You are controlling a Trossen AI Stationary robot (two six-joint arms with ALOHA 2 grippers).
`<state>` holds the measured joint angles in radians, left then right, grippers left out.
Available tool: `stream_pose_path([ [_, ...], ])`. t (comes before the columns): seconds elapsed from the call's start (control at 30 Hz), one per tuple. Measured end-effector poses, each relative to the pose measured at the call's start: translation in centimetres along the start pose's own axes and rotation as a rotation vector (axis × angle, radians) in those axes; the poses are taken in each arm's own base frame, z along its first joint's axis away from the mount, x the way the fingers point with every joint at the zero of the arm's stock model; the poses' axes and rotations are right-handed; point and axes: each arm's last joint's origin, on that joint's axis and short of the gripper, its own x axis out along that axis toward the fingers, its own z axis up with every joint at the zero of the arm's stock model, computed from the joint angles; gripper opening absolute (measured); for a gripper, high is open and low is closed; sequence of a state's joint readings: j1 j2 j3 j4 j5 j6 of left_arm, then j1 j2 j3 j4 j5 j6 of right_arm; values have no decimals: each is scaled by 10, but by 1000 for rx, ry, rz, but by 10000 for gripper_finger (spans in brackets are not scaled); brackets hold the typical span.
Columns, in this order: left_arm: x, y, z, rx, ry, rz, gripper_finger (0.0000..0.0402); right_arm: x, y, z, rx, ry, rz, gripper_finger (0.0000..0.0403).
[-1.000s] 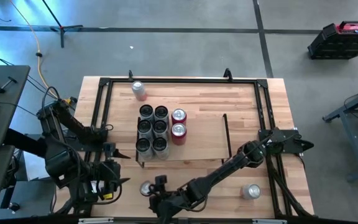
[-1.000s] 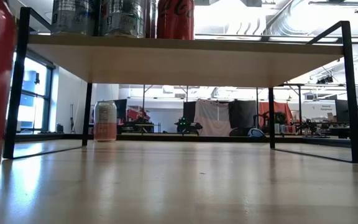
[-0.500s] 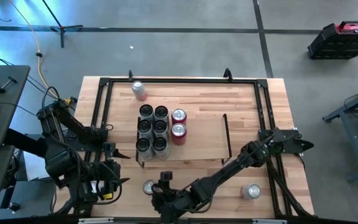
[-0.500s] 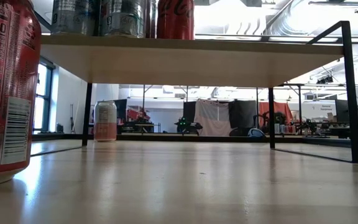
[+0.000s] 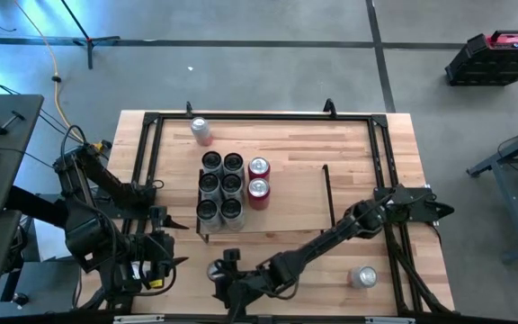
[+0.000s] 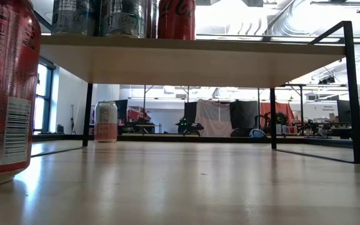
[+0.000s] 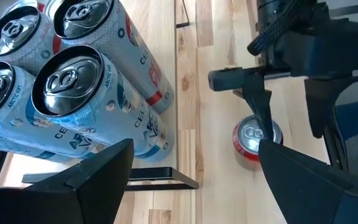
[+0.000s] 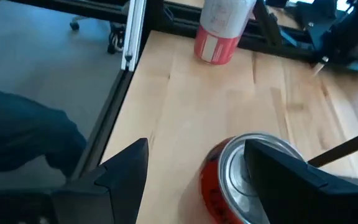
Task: Place canned beverage on shelf
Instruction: Put the red soda can aligned with the other red soda cans on the shelf
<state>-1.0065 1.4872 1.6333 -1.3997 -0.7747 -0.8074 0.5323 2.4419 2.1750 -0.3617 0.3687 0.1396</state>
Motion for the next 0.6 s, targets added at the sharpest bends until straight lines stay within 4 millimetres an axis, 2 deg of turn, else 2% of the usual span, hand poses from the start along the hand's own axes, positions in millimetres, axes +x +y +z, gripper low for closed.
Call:
stream_pose_path([
  [0.4, 0, 0, -1, 2, 8, 0, 335, -21, 15, -3, -8, 100, 24, 252],
  [0.6, 0, 0, -1, 3, 9, 1, 335, -34, 22, -7, 21, 166, -17, 252],
])
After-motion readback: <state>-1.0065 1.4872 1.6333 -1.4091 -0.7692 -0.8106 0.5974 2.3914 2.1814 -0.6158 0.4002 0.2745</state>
